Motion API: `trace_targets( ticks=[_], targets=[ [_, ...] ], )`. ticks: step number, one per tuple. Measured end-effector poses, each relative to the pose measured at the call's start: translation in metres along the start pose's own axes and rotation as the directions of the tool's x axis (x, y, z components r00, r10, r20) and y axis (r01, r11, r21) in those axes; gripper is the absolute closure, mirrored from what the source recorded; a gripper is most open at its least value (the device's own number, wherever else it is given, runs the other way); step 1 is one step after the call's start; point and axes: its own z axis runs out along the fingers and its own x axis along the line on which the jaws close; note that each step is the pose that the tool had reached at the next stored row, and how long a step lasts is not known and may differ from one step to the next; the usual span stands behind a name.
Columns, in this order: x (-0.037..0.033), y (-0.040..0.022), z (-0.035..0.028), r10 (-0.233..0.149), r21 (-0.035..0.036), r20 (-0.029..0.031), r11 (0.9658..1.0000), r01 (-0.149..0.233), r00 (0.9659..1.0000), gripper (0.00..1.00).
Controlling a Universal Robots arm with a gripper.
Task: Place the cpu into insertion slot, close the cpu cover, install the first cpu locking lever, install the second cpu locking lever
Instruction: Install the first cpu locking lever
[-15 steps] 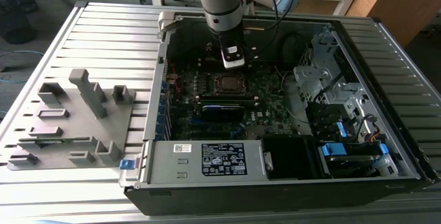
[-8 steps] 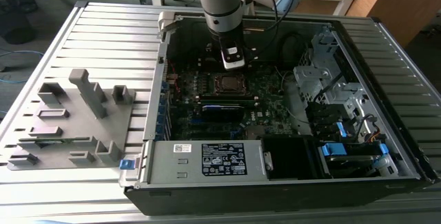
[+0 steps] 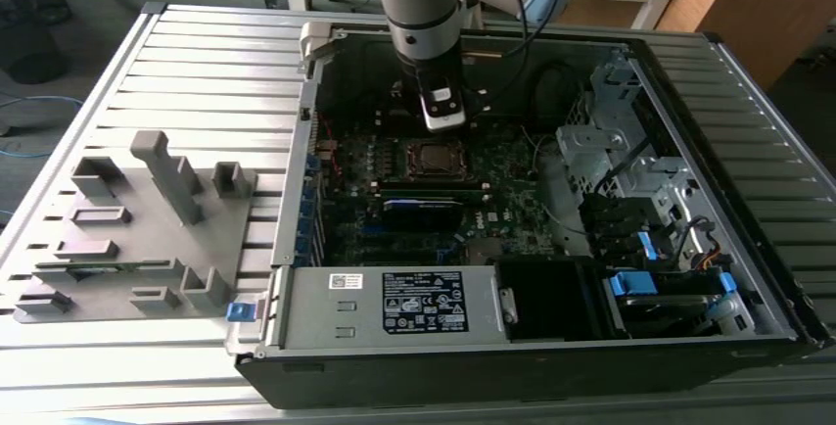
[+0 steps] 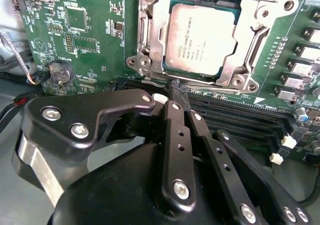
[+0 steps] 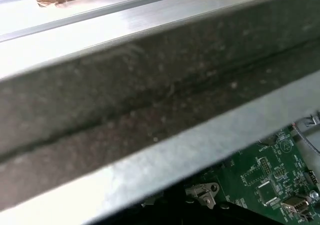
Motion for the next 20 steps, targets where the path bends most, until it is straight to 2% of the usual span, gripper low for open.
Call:
trace_targets(
  ticks=[20],
  targets=[
    [-0.0016,0.0042,0.0012,0.007,0.0020,0.0014,1.0000,-0.007,1.0000,0.89]
  ],
)
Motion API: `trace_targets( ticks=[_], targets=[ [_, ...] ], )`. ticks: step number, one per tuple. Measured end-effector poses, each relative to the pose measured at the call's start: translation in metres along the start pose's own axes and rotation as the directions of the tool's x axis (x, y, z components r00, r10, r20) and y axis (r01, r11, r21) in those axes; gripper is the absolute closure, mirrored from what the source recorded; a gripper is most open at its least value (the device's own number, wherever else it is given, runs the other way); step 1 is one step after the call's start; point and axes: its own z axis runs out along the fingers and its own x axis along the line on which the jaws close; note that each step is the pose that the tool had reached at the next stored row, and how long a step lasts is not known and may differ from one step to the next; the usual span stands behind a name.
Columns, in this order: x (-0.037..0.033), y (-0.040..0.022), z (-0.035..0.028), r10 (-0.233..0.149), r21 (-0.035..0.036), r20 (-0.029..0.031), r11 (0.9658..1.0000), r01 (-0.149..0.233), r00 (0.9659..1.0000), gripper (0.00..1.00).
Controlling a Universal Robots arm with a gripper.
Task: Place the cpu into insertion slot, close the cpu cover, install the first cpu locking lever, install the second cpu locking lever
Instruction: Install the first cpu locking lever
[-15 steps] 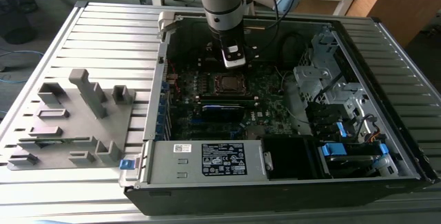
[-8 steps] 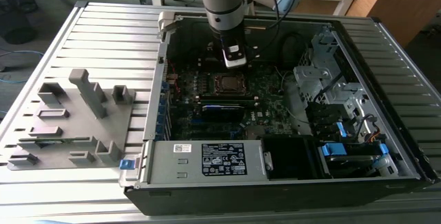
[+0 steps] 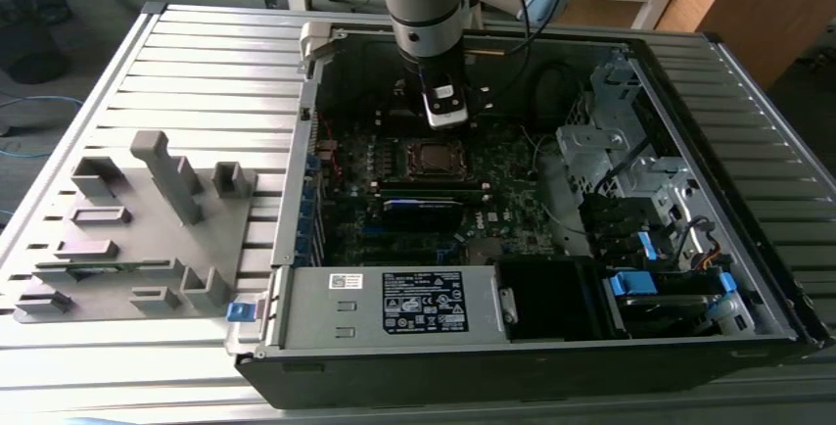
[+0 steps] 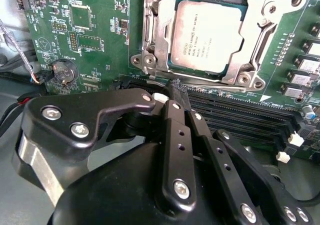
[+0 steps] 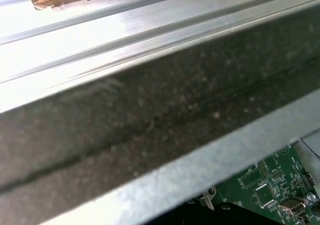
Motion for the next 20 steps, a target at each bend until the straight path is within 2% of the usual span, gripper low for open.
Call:
trace_targets(
  ticks=[20],
  targets=[
    [0.0009,0.0026,0.0004,0.008,0.0026,0.0029,1.0000,-0.008,1.0000,0.89]
  ],
)
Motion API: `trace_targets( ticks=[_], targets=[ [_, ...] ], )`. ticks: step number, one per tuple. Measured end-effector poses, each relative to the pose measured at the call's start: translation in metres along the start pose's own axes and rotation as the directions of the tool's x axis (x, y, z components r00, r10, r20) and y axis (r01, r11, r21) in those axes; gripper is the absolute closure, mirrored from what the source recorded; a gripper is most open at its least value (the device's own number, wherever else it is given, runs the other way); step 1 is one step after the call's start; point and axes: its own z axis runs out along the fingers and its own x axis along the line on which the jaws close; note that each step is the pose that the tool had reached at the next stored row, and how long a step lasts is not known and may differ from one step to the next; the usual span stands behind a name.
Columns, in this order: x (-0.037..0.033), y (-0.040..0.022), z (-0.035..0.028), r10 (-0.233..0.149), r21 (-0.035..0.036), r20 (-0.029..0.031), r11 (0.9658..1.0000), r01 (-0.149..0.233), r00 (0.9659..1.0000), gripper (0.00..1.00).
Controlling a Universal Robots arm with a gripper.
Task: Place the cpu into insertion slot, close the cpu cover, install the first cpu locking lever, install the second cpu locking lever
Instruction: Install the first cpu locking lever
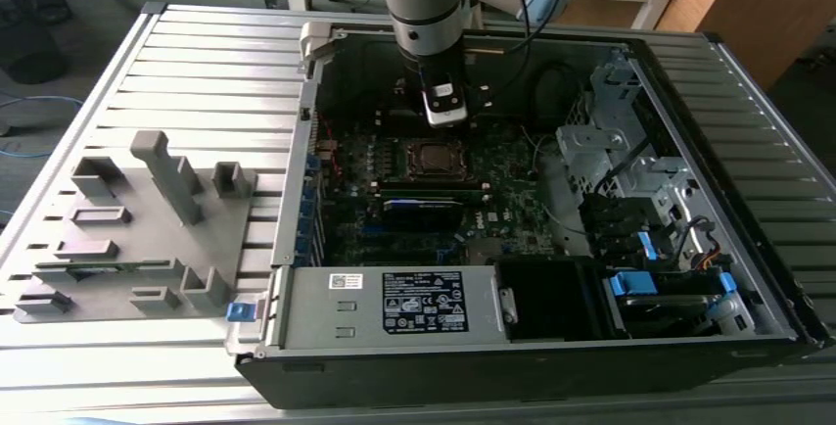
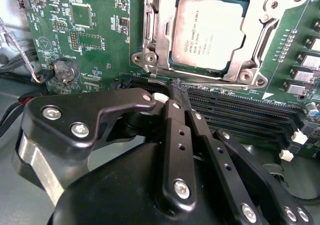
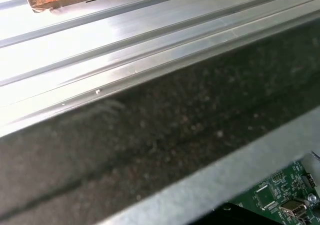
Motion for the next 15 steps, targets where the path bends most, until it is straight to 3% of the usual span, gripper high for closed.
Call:
trace_targets(
  ticks=[6,15],
  targets=[
    [-0.0004,-0.0009,-0.0001,-0.001,0.0042,0.0020,1.0000,0.001,1.0000,0.89],
    [-0.0006,-0.0013,-0.0001,-0.001,0.0045,0.0021,1.0000,0.001,1.0000,0.89]
  ],
)
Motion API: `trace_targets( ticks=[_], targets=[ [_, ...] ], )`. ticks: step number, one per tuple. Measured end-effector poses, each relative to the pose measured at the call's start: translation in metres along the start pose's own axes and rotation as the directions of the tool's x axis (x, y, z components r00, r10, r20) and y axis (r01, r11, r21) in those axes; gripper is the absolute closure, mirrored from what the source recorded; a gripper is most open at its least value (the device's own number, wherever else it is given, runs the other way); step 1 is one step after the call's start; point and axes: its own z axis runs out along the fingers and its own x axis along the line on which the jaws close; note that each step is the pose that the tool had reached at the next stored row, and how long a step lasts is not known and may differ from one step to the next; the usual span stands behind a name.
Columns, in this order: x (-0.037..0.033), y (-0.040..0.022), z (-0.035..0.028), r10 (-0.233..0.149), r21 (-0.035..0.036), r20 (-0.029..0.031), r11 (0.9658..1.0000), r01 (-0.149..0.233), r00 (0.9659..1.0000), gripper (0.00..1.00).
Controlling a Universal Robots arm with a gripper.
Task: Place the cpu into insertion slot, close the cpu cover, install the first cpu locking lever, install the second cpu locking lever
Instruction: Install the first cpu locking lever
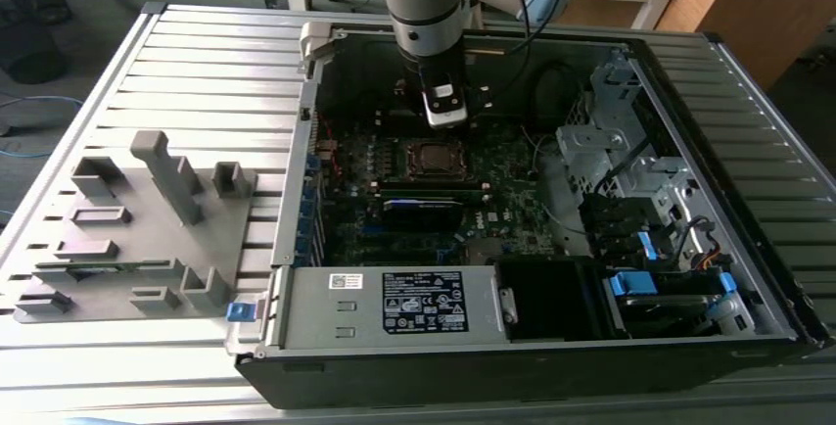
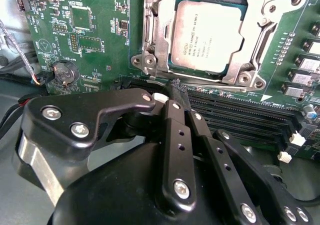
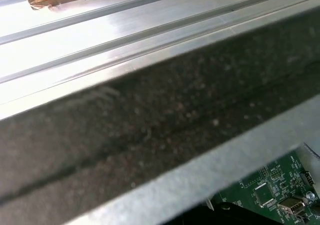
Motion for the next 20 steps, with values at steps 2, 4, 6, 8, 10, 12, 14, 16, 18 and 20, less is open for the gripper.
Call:
trace_targets(
  ticks=[2,4,6,8,10,12,14,16,18,20],
  targets=[
    [0.0000,0.0000,0.0000,0.000,-0.0001,0.0000,1.0000,0.000,1.0000,0.89],
    [-0.0003,-0.0005,-0.0001,0.000,-0.0001,0.0000,1.0000,0.000,1.0000,0.89],
    [-0.0005,-0.0011,-0.0001,0.000,0.0000,-0.0001,1.0000,0.000,1.0000,0.89],
    [-0.0009,-0.0019,-0.0002,0.000,0.0000,0.0000,1.0000,0.000,1.0000,0.89],
    [-0.0011,-0.0024,-0.0003,0.000,0.0000,0.0000,1.0000,0.000,1.0000,0.89],
    [-0.0014,-0.0030,-0.0004,0.000,0.0000,0.0000,1.0000,0.000,1.0000,0.89],
    [-0.0016,-0.0035,-0.0004,0.000,-0.0001,0.0000,1.0000,0.000,1.0000,0.89],
    [-0.0018,-0.0039,-0.0005,0.000,0.0001,0.0000,1.0000,0.000,1.0000,0.89],
    [-0.0020,-0.0043,-0.0006,0.000,0.0002,0.0001,1.0000,0.000,1.0000,0.89],
    [-0.0021,-0.0044,-0.0006,0.000,0.0009,0.0009,1.0000,0.000,1.0000,0.89]
  ],
)
